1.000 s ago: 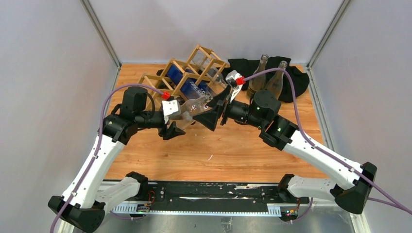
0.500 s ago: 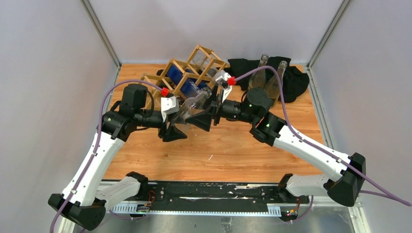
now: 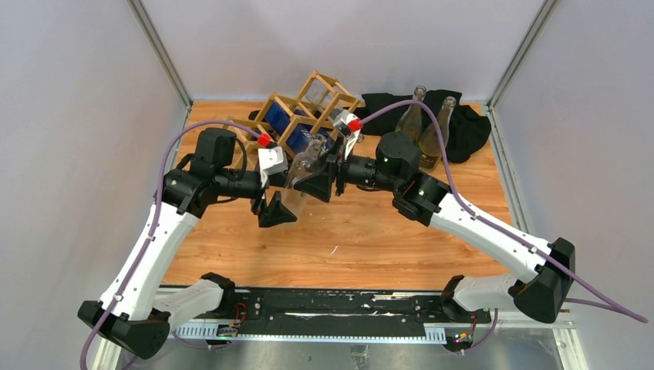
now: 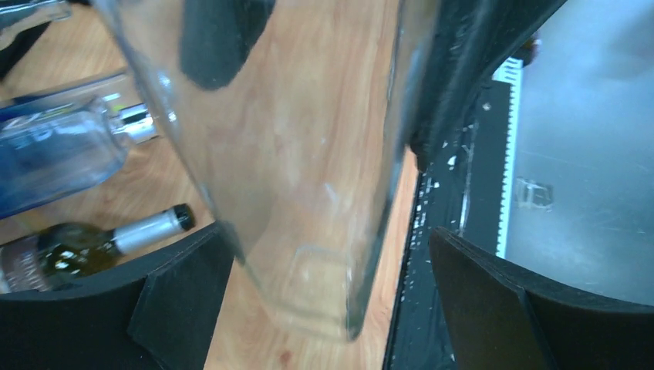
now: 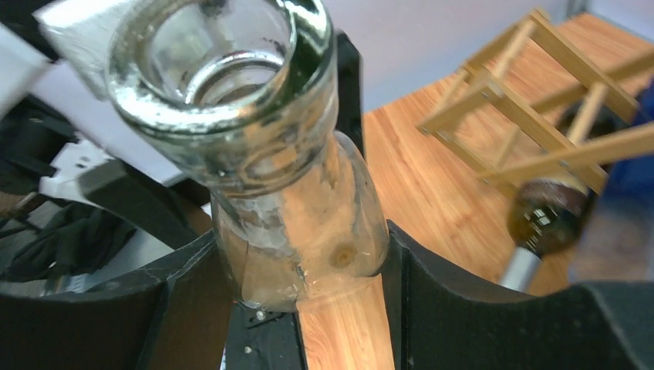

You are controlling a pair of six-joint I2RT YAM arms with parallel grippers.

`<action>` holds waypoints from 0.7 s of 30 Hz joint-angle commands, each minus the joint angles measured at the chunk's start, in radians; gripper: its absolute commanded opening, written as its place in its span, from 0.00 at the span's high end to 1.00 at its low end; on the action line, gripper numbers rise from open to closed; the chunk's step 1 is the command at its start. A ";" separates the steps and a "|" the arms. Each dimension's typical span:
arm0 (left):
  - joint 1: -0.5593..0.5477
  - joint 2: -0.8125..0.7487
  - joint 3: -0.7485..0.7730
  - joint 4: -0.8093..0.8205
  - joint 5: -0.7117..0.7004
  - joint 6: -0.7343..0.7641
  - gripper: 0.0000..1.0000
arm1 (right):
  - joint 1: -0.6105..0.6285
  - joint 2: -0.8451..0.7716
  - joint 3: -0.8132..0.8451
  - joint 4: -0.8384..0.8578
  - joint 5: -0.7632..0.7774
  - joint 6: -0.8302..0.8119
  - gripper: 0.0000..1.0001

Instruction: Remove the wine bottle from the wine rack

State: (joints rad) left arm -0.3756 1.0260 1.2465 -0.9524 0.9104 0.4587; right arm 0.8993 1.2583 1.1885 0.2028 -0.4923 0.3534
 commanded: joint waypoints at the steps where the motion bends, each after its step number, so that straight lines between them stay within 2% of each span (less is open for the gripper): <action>1: 0.000 0.044 0.055 -0.040 -0.144 0.025 0.00 | -0.054 -0.052 0.047 -0.111 0.138 -0.044 1.00; 7: 0.091 0.128 0.137 -0.084 -0.189 0.033 0.00 | -0.202 -0.131 -0.036 -0.197 0.199 -0.034 1.00; 12: 0.157 0.174 0.177 -0.086 -0.228 0.058 0.00 | -0.284 -0.182 -0.066 -0.304 0.321 -0.100 1.00; 21: 0.181 0.209 0.198 -0.086 -0.344 0.087 0.02 | -0.406 -0.137 -0.055 -0.382 0.489 -0.168 1.00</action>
State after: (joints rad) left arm -0.2092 1.2251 1.4151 -1.0271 0.6277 0.5243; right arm 0.5411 1.1080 1.1229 -0.1989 -0.1013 0.2359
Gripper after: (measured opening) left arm 0.989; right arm 0.651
